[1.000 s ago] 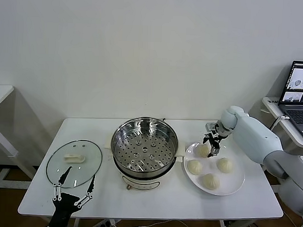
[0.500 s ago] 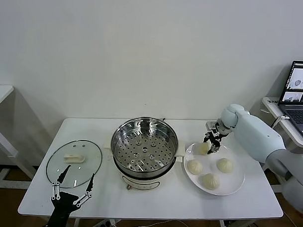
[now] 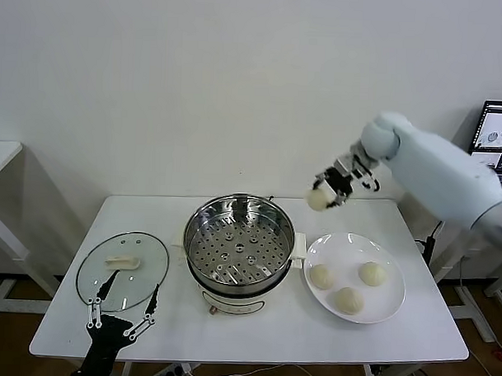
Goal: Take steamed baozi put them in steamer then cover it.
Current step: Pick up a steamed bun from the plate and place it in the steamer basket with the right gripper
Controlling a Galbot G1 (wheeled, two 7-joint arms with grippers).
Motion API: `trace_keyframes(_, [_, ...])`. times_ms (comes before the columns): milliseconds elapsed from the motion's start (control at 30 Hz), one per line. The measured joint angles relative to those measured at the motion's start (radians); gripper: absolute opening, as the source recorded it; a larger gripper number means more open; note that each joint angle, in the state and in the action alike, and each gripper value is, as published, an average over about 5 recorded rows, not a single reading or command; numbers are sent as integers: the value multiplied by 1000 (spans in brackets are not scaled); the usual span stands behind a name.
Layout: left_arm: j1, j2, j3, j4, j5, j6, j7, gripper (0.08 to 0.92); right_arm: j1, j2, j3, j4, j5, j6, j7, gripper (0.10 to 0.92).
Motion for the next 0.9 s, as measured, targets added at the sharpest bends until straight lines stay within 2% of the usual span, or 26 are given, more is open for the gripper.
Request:
trace_keyframes(400, [2,-10,-4,-9,1,-1,0,823,28,149,-61,86,-74,160,-4,662])
trace_keyframes(900, [8,-13,-11,-5,8,-17,-4,823,-87,314,-50,-36,-246,231,18,662])
